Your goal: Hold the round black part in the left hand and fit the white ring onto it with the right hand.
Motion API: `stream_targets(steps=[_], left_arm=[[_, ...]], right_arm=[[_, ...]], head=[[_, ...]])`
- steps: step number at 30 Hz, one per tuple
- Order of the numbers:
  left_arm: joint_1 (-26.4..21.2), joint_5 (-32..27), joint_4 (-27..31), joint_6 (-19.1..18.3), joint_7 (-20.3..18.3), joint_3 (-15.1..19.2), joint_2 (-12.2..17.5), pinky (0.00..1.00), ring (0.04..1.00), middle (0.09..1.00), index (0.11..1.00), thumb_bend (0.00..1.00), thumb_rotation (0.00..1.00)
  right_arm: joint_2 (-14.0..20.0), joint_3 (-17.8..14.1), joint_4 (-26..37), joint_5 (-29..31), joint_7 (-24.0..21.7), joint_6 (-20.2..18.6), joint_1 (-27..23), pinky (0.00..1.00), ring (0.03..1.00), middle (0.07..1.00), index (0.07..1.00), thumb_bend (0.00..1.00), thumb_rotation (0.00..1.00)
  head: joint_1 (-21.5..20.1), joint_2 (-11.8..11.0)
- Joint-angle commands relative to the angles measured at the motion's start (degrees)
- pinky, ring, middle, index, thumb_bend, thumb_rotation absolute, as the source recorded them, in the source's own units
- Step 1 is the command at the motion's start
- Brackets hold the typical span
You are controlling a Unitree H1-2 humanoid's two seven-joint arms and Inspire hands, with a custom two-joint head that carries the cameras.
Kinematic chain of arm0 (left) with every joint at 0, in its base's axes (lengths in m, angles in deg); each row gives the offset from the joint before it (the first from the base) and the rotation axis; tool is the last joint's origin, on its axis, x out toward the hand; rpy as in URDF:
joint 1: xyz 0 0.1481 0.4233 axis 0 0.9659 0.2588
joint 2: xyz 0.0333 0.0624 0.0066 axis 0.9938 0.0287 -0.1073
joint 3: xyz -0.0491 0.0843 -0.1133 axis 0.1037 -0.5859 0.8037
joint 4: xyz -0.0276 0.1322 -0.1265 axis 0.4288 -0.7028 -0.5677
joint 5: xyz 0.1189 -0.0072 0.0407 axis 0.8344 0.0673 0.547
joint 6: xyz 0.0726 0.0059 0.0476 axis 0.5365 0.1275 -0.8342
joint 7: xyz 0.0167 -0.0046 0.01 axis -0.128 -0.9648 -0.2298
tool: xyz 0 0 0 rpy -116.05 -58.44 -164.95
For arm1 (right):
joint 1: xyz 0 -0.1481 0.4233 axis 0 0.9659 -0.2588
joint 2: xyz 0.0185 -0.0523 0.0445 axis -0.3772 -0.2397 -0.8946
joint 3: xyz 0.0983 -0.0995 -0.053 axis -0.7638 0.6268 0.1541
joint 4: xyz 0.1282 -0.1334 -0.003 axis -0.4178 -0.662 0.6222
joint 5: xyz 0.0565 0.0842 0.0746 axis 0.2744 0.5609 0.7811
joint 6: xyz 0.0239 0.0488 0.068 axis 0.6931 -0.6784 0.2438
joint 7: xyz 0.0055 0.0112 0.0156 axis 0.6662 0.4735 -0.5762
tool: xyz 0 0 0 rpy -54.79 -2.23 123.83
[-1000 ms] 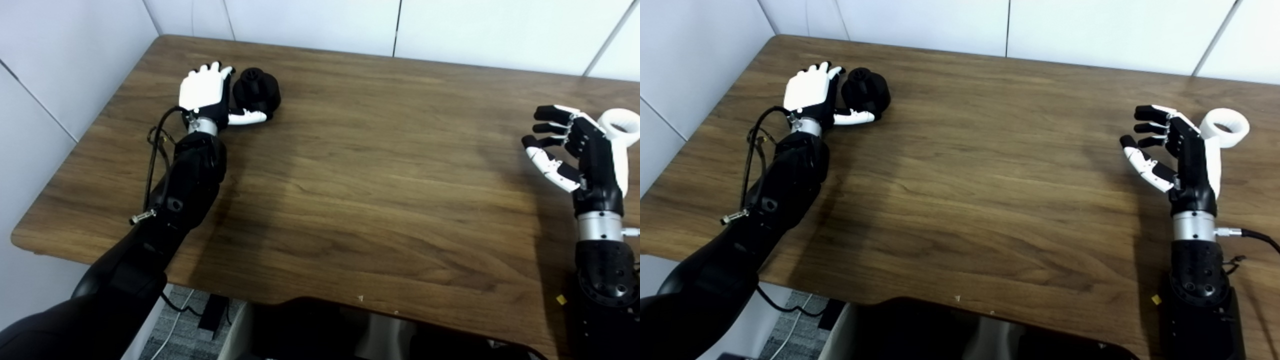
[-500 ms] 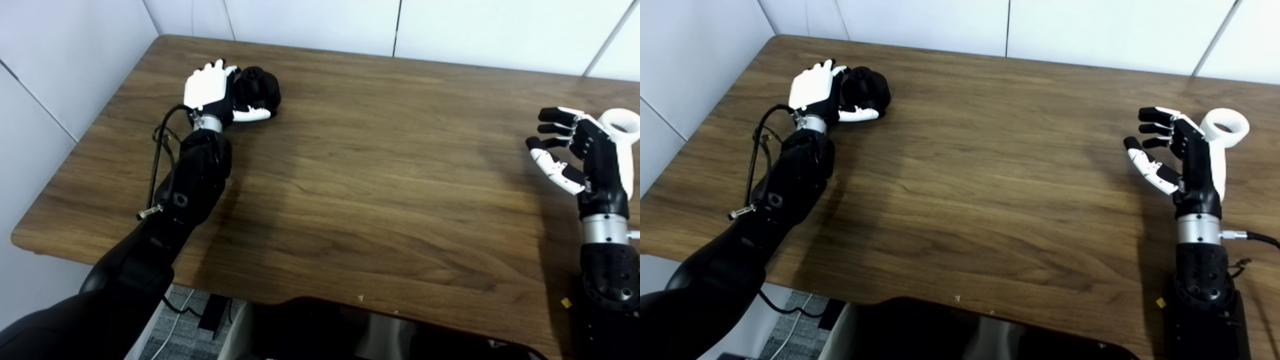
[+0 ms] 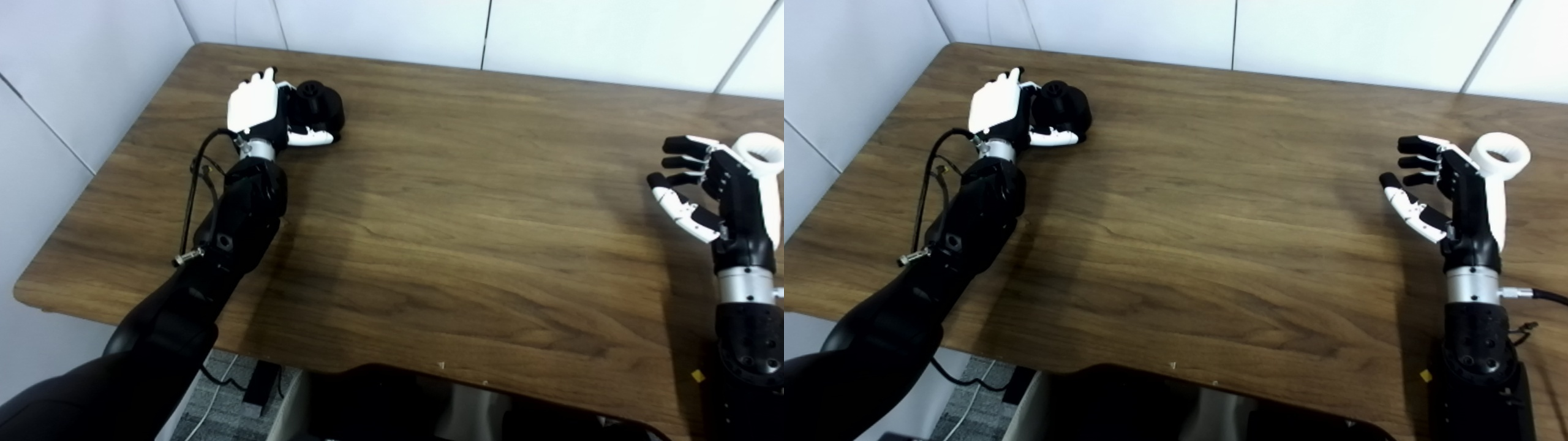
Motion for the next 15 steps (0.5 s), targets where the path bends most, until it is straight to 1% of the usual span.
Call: stream_targets(steps=[1, 9, 12, 15], left_arm=[[-1.0, 0.4, 0.8, -0.3, -0.3, -0.5, 0.1, 1.0, 1.0, 1.0, 0.668, 0.98, 0.43], [-0.6, 0.3, 0.9, 0.0, 0.2, -0.6, 0.2, 1.0, 1.0, 1.0, 0.654, 0.97, 0.39], [-0.4, 0.2, 0.4, 0.9, 1.3, -0.7, 0.1, 1.0, 1.0, 1.0, 0.633, 0.97, 0.35], [-0.3, 0.1, -0.1, 1.2, 2.0, -0.8, -0.1, 1.0, 1.0, 1.0, 0.623, 0.97, 0.33]], right_arm=[[0.4, -0.3, 0.9, -0.5, 0.3, 0.9, 0.3, 0.57, 0.676, 0.705, 0.679, 0.48, 0.16], [0.3, -0.4, 0.9, -0.3, 0.3, 1.1, 0.4, 0.56, 0.669, 0.701, 0.676, 0.48, 0.18], [0.2, -0.4, 1.1, -0.1, 0.2, 0.9, 0.4, 0.56, 0.671, 0.702, 0.676, 0.48, 0.18], [0.3, -0.4, 1.0, -0.2, 0.2, 1.3, 0.4, 0.57, 0.677, 0.702, 0.677, 0.48, 0.19]], head=[[0.1, 0.2], [0.1, 0.4], [0.1, 0.4], [0.1, 0.4]])
